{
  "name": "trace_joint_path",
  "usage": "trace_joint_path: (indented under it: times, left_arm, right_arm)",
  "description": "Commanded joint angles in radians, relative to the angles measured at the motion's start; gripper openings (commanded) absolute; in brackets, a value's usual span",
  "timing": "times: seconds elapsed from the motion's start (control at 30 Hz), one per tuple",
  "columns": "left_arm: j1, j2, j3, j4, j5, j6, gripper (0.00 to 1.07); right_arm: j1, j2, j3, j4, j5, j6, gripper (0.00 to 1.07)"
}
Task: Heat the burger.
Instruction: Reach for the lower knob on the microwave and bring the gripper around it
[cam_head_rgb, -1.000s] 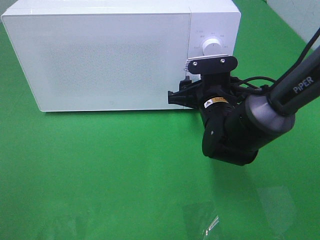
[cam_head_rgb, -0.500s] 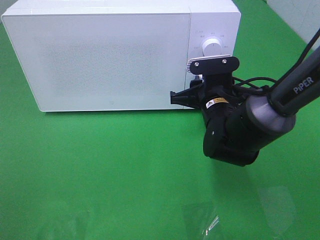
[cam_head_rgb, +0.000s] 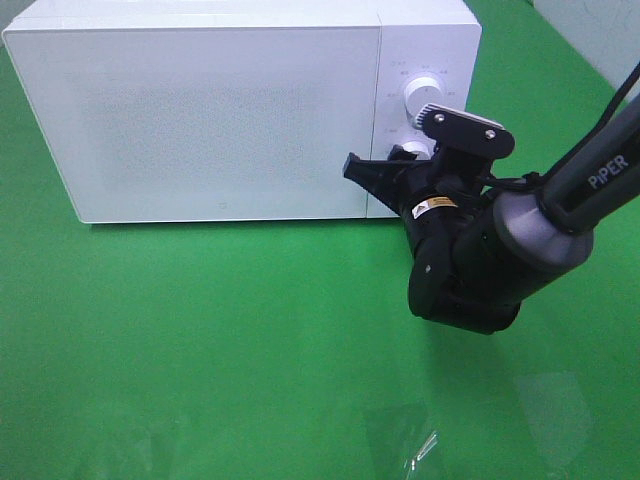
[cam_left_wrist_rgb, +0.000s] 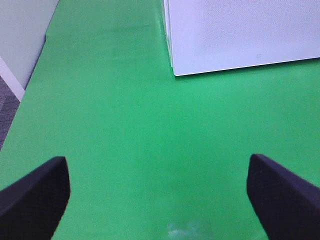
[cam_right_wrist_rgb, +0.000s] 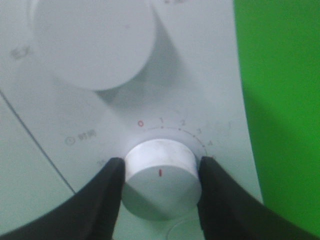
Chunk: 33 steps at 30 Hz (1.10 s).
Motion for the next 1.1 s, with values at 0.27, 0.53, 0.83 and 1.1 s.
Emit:
trace_joint_path:
  times: [0.27, 0.53, 0.83, 1.1]
  left_arm:
    - [0.004, -0.021, 0.001, -0.002, -0.014, -0.006, 0.88]
    - [0.004, -0.021, 0.001, -0.002, -0.014, -0.006, 0.88]
    - [0.004, -0.021, 0.001, -0.002, -0.014, -0.006, 0.88]
    - [0.004, -0.021, 0.001, -0.002, -0.014, -0.006, 0.88]
  right_arm:
    - [-0.001, -0.004, -0.015, -0.136, -0.056, 0.747, 0.00]
    - [-0.001, -0.004, -0.015, -0.161, -0.057, 1.051, 0.01]
    - [-0.005, -0.004, -0.015, -0.176, -0.056, 1.043, 0.03]
    - [-0.012, -0.004, -0.015, -0.146, -0.055, 1.041, 0.23]
